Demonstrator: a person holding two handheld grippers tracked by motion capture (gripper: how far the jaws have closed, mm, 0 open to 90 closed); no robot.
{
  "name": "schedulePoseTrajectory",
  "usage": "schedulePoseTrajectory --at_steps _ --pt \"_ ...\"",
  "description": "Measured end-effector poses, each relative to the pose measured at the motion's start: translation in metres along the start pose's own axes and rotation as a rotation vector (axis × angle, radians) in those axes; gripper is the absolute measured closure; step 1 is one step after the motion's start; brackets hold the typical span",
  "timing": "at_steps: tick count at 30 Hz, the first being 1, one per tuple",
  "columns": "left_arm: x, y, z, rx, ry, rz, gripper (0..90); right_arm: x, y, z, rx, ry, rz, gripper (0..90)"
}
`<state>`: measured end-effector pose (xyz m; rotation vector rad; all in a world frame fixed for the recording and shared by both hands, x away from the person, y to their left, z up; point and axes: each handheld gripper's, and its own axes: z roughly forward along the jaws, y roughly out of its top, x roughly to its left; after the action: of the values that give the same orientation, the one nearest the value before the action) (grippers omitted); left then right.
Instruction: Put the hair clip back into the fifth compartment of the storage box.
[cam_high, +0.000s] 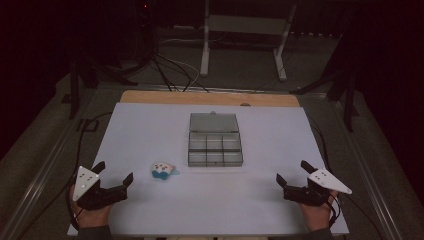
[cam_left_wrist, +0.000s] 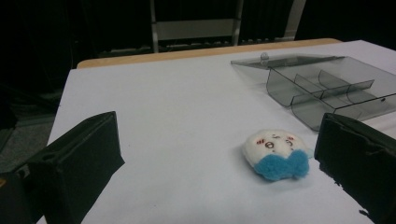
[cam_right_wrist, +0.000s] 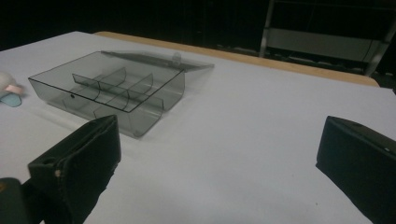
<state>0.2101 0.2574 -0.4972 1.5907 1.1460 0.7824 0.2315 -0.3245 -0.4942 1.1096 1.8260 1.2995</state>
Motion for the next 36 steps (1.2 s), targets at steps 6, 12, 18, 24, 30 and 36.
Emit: schedulePoseTrajectory --at_steps 6,12,18,24,30,36 --pt "-0.001 0.002 -0.003 -0.005 0.013 -0.002 1.4 0.0 0.0 0.0 0.0 0.0 0.0 0.0" --pt "-0.004 0.006 -0.002 0.002 -0.026 0.005 0.6 0.001 0.0 -0.001 -0.002 0.006 0.002 0.0" --pt "-0.004 0.013 -0.002 -0.006 -0.07 0.026 0.6 0.0 -0.001 0.0 0.002 0.015 0.014 0.0" --pt "-0.004 0.023 0.0 0.036 -0.086 0.028 0.6 -0.002 -0.001 -0.002 -0.003 0.013 0.026 0.0" --pt "-0.008 0.03 0.007 0.046 -0.105 0.018 0.6 -0.004 -0.001 -0.003 -0.009 0.004 0.042 0.0" --pt "-0.016 0.037 0.017 0.073 -0.136 0.052 0.6 -0.004 -0.001 -0.003 -0.001 0.001 0.044 0.0"
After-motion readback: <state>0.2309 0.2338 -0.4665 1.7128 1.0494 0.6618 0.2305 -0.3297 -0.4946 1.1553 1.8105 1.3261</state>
